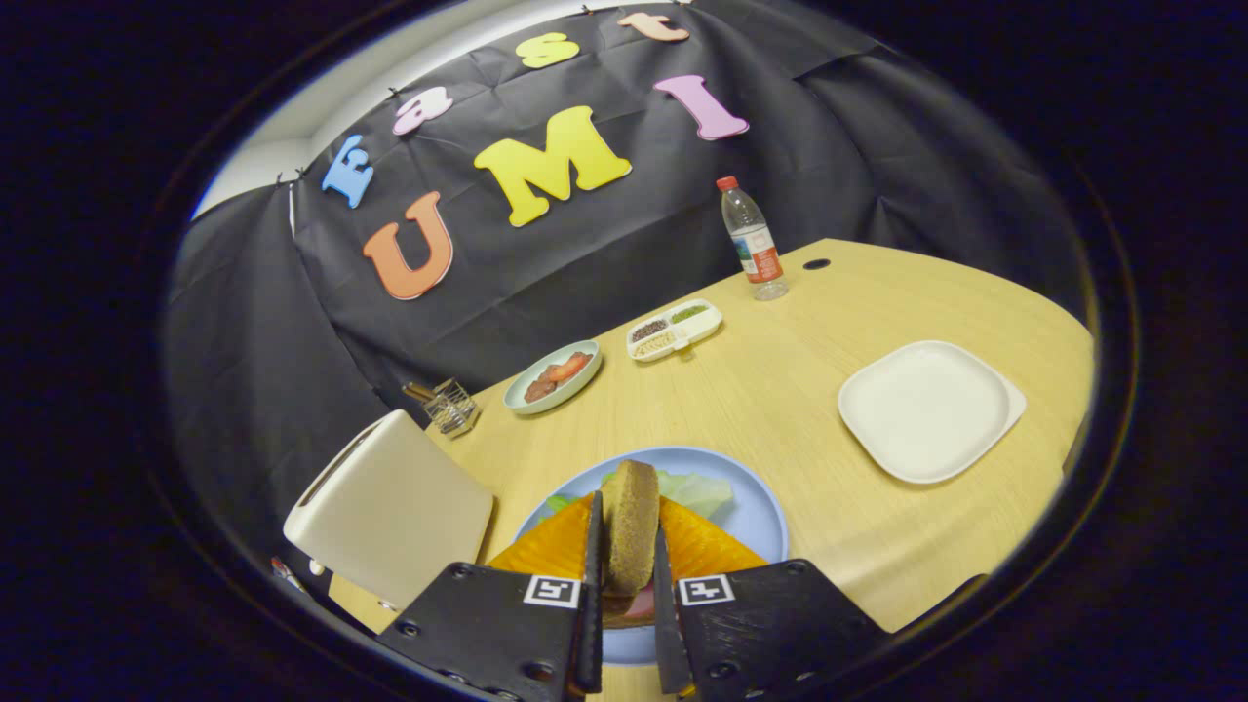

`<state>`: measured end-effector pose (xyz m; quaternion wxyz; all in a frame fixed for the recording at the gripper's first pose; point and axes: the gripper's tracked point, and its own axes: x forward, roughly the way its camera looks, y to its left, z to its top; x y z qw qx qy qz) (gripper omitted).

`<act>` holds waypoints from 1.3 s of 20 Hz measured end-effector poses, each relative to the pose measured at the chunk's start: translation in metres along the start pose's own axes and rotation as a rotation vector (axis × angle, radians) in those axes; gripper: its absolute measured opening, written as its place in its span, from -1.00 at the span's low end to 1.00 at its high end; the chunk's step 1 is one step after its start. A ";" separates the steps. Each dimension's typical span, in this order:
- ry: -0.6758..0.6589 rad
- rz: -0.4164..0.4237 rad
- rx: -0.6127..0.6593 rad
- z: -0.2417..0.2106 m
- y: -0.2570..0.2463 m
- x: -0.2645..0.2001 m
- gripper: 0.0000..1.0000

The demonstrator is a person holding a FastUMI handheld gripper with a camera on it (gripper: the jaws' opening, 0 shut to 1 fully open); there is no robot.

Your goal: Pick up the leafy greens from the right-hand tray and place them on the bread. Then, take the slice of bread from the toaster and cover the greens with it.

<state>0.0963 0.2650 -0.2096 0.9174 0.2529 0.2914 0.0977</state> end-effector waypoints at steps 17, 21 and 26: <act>-0.169 -0.077 -0.254 0.075 -0.035 -0.056 0.82; -0.317 -0.157 -0.368 0.129 -0.052 -0.113 0.91; -0.467 -0.243 -0.470 0.182 -0.070 -0.188 0.92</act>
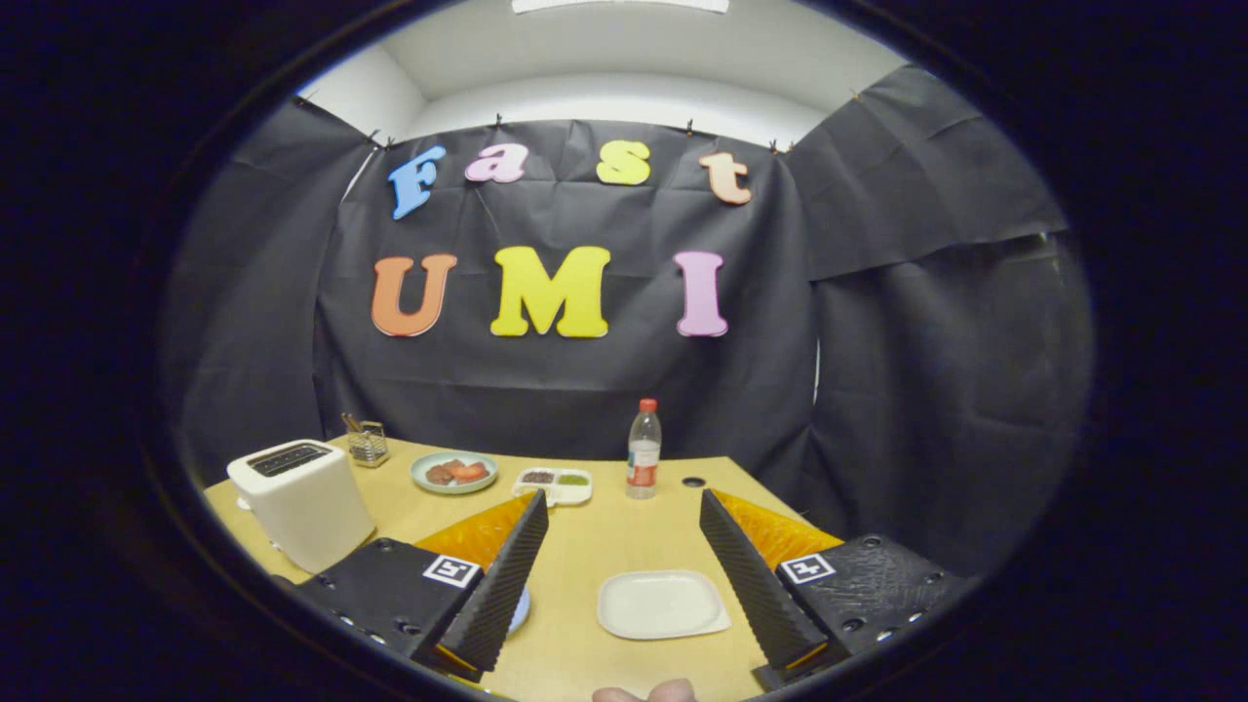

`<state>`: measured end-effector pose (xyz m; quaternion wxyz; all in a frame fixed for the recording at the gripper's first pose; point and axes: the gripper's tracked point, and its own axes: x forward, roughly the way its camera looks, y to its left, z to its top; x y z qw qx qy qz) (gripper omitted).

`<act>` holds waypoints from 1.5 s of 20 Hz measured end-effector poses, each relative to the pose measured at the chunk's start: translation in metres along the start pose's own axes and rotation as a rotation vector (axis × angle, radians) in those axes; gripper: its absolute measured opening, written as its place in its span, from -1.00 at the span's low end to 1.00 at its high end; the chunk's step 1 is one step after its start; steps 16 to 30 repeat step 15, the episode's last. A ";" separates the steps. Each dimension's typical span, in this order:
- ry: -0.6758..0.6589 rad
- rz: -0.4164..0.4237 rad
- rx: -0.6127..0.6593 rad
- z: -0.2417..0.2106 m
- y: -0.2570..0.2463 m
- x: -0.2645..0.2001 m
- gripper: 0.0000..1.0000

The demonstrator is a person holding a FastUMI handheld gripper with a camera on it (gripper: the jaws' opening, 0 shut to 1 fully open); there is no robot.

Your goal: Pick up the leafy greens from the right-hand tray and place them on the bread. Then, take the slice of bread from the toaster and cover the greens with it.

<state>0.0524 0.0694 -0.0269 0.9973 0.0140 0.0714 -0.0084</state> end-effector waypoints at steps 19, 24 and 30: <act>-0.179 -0.088 -0.055 0.063 -0.031 -0.083 0.90; -0.179 -0.088 -0.055 0.063 -0.031 -0.083 0.90; -0.179 -0.088 -0.055 0.063 -0.031 -0.083 0.90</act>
